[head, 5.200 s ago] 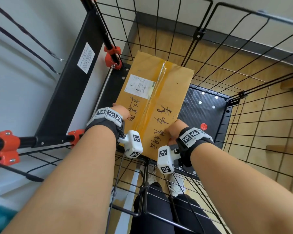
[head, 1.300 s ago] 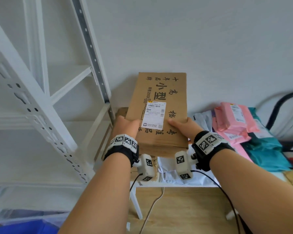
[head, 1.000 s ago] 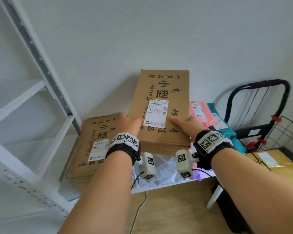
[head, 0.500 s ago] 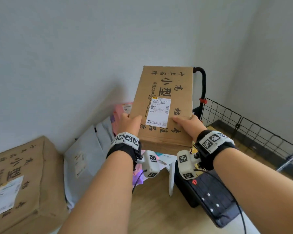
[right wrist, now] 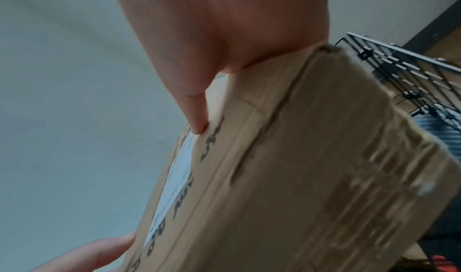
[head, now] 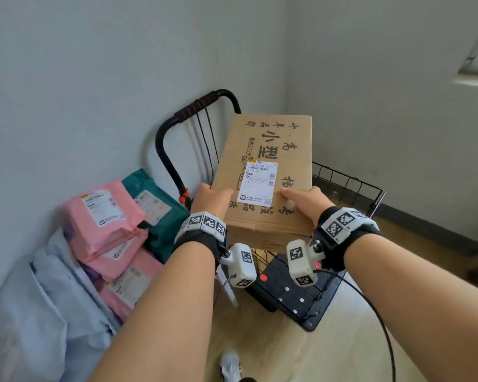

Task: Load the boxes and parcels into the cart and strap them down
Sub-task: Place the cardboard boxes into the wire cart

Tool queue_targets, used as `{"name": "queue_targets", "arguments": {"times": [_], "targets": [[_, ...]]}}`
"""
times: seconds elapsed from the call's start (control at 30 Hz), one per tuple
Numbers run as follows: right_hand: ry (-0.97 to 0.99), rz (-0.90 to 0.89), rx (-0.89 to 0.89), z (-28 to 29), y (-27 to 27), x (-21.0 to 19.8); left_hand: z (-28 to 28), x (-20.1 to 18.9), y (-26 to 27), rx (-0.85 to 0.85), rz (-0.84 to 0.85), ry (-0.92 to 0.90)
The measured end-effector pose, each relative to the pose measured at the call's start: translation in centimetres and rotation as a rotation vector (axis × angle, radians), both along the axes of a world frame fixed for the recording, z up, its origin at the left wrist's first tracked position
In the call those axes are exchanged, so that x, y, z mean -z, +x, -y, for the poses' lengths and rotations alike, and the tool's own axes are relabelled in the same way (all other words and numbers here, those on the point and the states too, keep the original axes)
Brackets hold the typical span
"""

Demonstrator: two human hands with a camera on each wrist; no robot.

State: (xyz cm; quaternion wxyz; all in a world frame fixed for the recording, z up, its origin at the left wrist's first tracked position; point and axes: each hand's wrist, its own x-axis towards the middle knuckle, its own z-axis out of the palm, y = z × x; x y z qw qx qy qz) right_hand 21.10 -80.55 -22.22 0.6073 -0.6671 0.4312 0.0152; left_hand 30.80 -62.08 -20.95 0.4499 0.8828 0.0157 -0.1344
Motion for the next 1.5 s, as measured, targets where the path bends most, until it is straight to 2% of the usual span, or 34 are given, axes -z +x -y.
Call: {"name": "queue_targets", "arguments": {"times": [0.2, 0.53, 0.7, 0.87, 1.13, 1.27, 1.37, 1.5], "targets": [[0.022, -0.097, 0.154, 3.4, 0.6, 2.9, 5.6, 3.2, 4.2, 0.204, -0.104, 0.14], [0.025, -0.293, 0.267, 5.0, 3.1, 5.8, 11.5, 6.6, 10.6, 0.536, -0.24, 0.354], [0.019, -0.377, 0.287, 5.2, 3.2, 6.8, 14.1, 7.9, 11.8, 0.712, -0.213, 0.466], [0.019, -0.451, 0.269, 6.3, 2.9, 7.8, 16.2, 9.4, 11.5, 0.794, -0.228, 0.563], [-0.008, -0.573, 0.177, 9.9, 3.6, 10.2, 20.0, 13.6, 12.2, 0.97, -0.255, 0.705], [-0.035, -0.66, 0.049, 11.8, 4.1, 12.8, 21.7, 14.7, 11.6, 1.144, -0.208, 0.9], [-0.074, -0.763, -0.052, 13.0, 4.4, 14.9, 22.7, 15.8, 11.2, 1.198, -0.237, 1.005], [-0.059, -0.88, -0.189, 14.6, 5.0, 18.5, 24.0, 18.0, 11.3, 1.262, -0.272, 1.035]]}}
